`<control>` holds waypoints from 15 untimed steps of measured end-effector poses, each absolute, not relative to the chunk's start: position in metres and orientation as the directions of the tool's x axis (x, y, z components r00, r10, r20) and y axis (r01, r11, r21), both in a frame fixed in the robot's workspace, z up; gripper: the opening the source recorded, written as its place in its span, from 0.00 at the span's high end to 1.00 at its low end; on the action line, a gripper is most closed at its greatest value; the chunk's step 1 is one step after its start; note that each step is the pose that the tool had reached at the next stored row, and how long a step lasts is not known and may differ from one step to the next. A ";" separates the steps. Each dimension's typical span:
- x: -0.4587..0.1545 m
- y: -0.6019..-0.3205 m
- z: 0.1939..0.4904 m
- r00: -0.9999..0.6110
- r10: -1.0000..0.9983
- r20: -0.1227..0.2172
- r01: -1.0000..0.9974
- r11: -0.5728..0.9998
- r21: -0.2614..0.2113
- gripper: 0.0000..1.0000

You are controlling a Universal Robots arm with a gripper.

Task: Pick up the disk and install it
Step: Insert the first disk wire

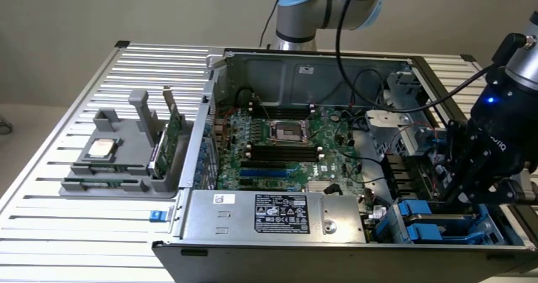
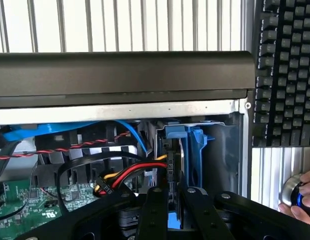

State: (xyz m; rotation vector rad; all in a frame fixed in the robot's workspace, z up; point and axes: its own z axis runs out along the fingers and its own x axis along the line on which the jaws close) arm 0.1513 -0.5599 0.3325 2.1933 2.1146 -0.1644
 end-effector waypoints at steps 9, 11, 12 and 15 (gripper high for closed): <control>0.149 -0.562 0.332 -0.004 0.991 -0.133 1.000 0.003 -0.010 0.83; 0.149 -0.562 0.332 -0.007 0.991 -0.131 1.000 0.006 -0.010 0.83; 0.149 -0.562 0.332 -0.009 0.992 -0.129 1.000 0.008 -0.010 0.83; 0.149 -0.562 0.331 -0.015 0.992 -0.126 1.000 0.014 -0.010 0.83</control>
